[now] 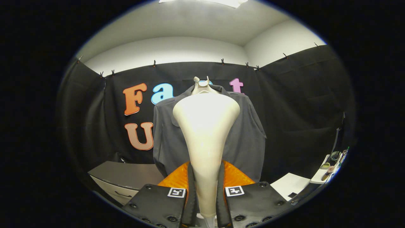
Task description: Iron the clothes twice with a garment steamer, once on the left side and once on the right side.
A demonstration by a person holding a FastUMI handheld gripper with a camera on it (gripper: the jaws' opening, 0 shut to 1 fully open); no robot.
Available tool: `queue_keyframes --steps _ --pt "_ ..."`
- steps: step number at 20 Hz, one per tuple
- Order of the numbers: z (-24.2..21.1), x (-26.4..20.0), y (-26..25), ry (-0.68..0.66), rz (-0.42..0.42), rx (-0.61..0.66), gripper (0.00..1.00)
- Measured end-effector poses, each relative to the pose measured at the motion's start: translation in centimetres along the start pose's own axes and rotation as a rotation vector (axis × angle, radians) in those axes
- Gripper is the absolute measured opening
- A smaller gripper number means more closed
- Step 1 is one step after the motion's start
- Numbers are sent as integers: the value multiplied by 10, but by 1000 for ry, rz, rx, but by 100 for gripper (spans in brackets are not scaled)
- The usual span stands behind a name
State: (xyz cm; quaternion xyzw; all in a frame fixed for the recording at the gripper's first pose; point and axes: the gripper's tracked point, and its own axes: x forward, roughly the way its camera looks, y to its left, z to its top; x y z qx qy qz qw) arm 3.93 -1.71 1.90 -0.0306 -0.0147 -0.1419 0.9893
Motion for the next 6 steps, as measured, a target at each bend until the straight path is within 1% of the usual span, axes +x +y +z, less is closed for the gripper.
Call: queue_keyframes --steps 6 --pt "-2 8 3 6 12 1 32"
